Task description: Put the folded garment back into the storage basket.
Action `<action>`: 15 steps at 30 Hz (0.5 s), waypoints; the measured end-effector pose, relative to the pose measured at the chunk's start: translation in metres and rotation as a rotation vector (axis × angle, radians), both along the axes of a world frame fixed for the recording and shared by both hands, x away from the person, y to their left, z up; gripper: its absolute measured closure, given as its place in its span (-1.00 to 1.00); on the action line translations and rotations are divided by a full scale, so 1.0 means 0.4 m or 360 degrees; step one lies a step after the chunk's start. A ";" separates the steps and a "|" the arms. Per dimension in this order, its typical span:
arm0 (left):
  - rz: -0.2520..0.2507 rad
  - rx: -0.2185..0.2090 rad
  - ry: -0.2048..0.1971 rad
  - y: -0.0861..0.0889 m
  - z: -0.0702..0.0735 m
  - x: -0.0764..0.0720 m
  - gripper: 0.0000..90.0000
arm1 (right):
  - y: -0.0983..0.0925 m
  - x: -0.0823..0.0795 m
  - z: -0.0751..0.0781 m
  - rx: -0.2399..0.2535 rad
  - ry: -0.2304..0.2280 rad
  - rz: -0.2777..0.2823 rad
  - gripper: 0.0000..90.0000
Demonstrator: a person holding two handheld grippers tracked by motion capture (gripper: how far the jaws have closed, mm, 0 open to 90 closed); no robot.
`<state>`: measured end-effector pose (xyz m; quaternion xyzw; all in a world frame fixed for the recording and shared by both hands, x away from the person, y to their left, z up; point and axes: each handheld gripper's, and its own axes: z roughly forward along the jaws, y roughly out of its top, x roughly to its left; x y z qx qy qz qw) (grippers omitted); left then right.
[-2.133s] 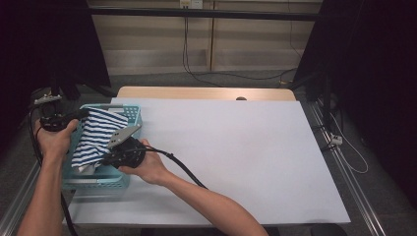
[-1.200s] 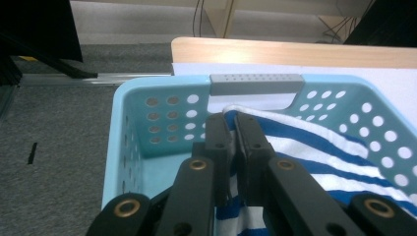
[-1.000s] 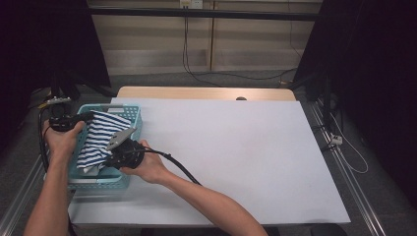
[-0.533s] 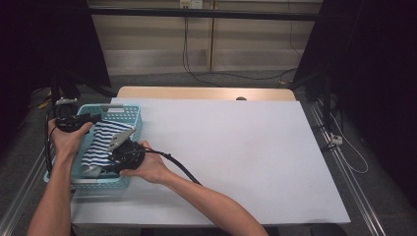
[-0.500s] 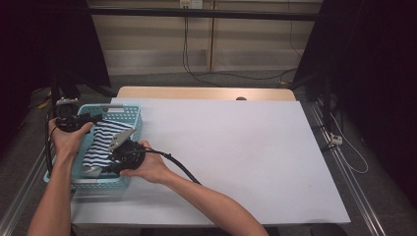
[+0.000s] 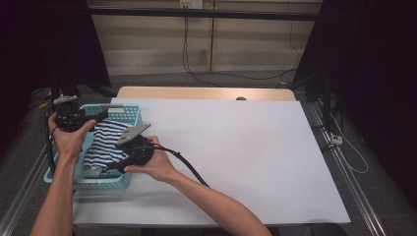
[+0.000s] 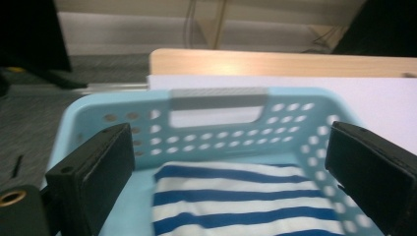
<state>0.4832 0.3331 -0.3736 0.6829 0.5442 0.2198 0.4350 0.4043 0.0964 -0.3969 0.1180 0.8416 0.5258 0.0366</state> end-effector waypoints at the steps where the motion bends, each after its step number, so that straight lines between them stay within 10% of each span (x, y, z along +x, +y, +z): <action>1: -0.0031 0.0009 -0.0036 -0.005 0.005 -0.004 -0.90 | -0.011 -0.002 0.004 0.0018 0.0008 -0.0022 -0.36; 8: -0.0118 0.0017 -0.0206 -0.040 0.044 -0.036 -0.92 | -0.049 -0.003 0.008 0.0051 0.0012 -0.0074 -0.54; 15: -0.0122 -0.0008 -0.0249 -0.081 0.058 -0.071 -0.93 | -0.096 -0.003 0.003 0.0074 0.0031 -0.0158 -0.72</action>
